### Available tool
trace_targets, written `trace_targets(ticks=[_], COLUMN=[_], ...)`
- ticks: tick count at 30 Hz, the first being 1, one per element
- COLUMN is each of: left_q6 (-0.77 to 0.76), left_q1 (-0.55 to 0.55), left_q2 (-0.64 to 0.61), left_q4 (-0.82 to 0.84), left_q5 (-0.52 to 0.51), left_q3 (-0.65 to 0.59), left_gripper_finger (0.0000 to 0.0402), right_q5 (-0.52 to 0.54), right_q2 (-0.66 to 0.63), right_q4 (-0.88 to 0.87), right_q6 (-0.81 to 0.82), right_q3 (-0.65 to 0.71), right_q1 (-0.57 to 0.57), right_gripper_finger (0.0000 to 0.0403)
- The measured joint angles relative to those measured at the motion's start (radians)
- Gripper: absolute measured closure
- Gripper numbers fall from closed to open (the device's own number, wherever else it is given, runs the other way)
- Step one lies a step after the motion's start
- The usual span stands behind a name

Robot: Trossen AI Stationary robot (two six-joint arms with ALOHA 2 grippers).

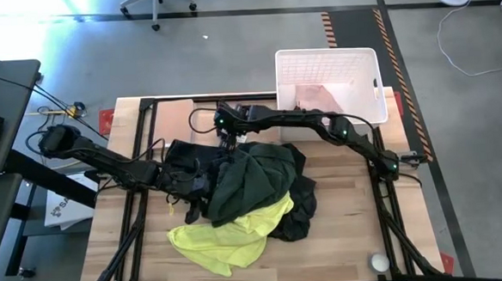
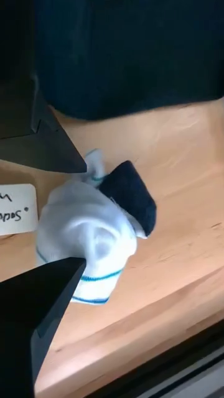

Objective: Sort clothes
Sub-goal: Put the white patterned sock into the white laundry bin

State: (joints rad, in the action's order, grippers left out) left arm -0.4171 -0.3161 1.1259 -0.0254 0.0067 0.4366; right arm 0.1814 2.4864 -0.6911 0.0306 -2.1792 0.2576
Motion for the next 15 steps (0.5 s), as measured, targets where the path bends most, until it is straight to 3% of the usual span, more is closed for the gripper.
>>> trace_targets(ticks=[7,15], left_q6=[0.000,-0.001], left_q1=[0.000,0.000], left_q2=[0.000,0.000], left_q4=[-0.004,-0.006], left_q5=[0.000,-0.002], left_q3=[0.000,0.000], left_gripper_finger=[0.0237,0.0237], right_q5=[0.044,0.052], right_q2=[0.028,0.029], right_q4=[-0.001,0.040], right_q6=[-0.010,-0.048], right_q3=[0.000,0.000], right_q1=[0.007,0.011], right_gripper_finger=[0.0212,0.0385])
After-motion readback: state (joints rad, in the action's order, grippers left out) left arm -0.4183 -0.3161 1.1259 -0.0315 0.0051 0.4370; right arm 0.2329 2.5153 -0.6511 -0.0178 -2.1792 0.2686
